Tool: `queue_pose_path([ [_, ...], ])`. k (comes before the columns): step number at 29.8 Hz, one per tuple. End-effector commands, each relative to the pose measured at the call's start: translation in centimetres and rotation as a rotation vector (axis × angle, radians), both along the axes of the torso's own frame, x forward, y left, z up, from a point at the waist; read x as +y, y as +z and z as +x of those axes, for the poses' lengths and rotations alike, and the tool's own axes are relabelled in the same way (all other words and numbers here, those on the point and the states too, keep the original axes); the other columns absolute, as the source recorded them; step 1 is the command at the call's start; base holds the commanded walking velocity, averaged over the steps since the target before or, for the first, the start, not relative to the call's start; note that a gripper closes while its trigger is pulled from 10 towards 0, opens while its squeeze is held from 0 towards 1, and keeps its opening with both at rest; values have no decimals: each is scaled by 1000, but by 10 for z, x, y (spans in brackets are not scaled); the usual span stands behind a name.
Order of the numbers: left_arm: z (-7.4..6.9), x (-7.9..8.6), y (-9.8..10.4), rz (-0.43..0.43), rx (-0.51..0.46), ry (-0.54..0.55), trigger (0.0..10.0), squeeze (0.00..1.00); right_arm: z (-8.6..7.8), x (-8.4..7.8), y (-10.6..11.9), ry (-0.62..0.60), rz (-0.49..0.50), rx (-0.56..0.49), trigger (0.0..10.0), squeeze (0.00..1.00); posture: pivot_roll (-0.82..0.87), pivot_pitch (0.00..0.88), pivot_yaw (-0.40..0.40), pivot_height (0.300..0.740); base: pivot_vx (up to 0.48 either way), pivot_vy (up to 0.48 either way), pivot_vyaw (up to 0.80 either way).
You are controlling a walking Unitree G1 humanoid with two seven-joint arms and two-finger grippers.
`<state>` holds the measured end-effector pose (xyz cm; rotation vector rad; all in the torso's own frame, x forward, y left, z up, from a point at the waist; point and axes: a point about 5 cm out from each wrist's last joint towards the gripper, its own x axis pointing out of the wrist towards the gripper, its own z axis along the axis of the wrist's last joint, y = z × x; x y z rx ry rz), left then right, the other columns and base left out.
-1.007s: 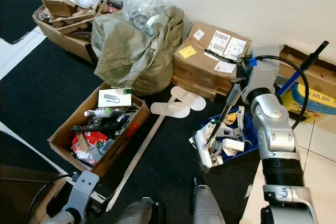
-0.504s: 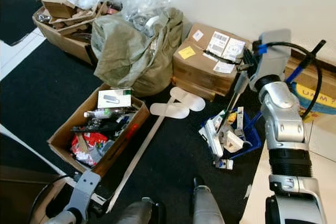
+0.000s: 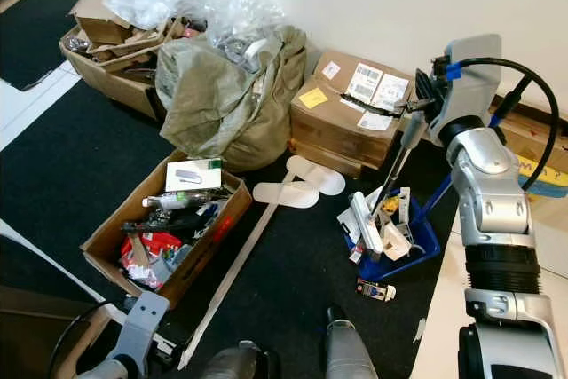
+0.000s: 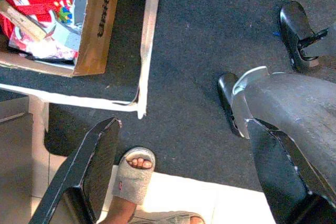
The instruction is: Sweep floor
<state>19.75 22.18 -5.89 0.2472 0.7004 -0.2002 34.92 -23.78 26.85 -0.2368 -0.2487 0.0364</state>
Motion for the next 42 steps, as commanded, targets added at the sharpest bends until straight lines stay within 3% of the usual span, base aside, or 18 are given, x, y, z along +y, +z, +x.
queue_pose_path([
  [1, -16, 3, -10, 9, 69, 11, 10000, 0, -4, -3, 13, -28, -65, -42, 10000, 0, -47, 233, 86, 740, 0, 0, 0],
  [3, -16, 3, -10, 9, 69, 11, 10000, 0, -4, -3, 13, -28, -65, -41, 10000, 0, -47, 233, 86, 740, 0, 0, 0],
  [4, -17, 2, -10, 5, 74, 13, 10000, 0, -4, -3, 19, 26, 13, -41, 10000, 0, -55, 221, 84, 740, 0, 0, 0],
  [6, -17, 2, -10, 5, 74, 13, 10000, 0, -4, -3, 19, 26, 13, -41, 10000, 0, -55, 221, 84, 740, 0, 0, 0],
  [7, -17, 1, -11, 1, 80, 14, 10000, 0, -5, -3, 27, 95, 113, -38, 10000, 0, -56, 215, 84, 740, 0, 0, 0],
  [9, -17, 1, -11, 1, 80, 14, 10000, 0, -5, -3, 27, 95, 113, -38, 10000, 0, -56, 215, 84, 740, 0, 0, 0],
  [11, -18, -1, -12, -11, 94, 17, 10000, 0, -7, -2, 32, 234, 235, 18, 10000, 0, -63, 203, 81, 740, 0, 0, 0],
  [14, -19, -2, -13, -24, 107, 16, 10000, 0, -8, -1, 27, 291, 281, 102, 10000, 0, -66, 194, 80, 740, 0, 0, 0],
  [25, -21, -3, -15, -33, 121, 19, 10000, 0, -8, 0, 30, 334, 348, 117, 10000, 0, -66, 179, 84, 740, 0, 0, 0],
  [28, -20, -2, -14, -35, 120, 20, 10000, 0, -11, 9, 15, 383, 325, 228, 10000, 0, -72, 175, 85, 740, 0, 0, 0],
  [34, -19, -3, -14, -39, 121, 21, 10000, 0, -8, 15, -4, 336, 345, 275, 10000, 0, -76, 175, 85, 740, 0, 0, 0],
  [37, -20, -7, -15, -48, 123, 14, 10000, 0, -2, 24, -26, 243, 485, 224, 10000, 0, -72, 180, 88, 740, 0, 0, 0],
  [42, -21, -6, -15, -48, 123, 3, 10000, 0, -2, 28, -40, 161, 559, 169, 10000, 0, -66, 195, 95, 740, 0, 0, 0],
])
